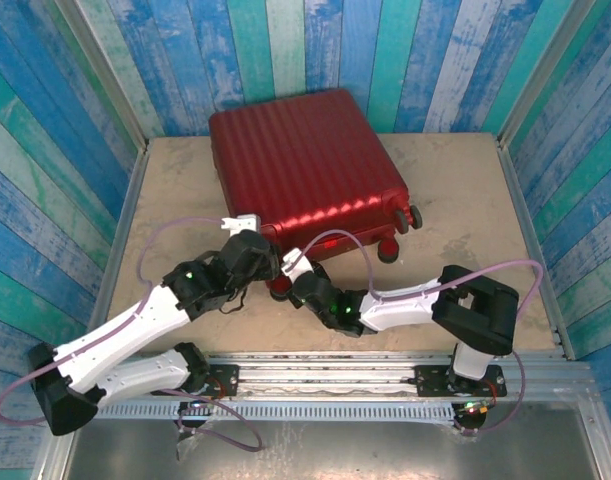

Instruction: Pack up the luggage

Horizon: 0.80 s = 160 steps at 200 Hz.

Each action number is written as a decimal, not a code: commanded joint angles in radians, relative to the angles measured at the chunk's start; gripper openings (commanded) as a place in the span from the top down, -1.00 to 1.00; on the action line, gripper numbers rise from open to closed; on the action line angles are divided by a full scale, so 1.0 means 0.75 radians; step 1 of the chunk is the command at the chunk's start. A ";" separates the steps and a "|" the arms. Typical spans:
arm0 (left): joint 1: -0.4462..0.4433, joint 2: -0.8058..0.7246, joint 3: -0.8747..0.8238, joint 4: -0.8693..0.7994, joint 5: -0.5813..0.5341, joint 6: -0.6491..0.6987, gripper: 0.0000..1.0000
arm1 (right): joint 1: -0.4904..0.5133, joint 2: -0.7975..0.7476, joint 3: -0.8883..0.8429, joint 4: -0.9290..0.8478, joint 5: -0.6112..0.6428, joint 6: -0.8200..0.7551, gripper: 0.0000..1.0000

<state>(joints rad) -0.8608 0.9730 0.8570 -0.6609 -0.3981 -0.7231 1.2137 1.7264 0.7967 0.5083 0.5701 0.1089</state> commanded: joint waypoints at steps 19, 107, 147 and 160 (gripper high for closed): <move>0.005 0.106 -0.019 -0.043 0.019 0.130 -0.38 | 0.026 -0.052 0.038 -0.070 -0.048 -0.182 0.99; 0.037 0.245 0.074 -0.039 0.051 0.072 -0.37 | 0.023 -0.083 0.027 -0.107 -0.035 -0.263 0.99; 0.038 0.294 0.127 -0.009 0.103 0.111 -0.10 | 0.023 -0.089 0.054 -0.115 -0.042 -0.284 0.99; 0.039 0.306 0.128 -0.009 0.098 0.115 0.07 | 0.022 -0.095 0.064 -0.129 -0.039 -0.279 0.99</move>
<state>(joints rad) -0.8299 1.1030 0.9607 -0.8249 -0.3614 -0.6479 1.1942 1.7092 0.7990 0.4381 0.5404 -0.0158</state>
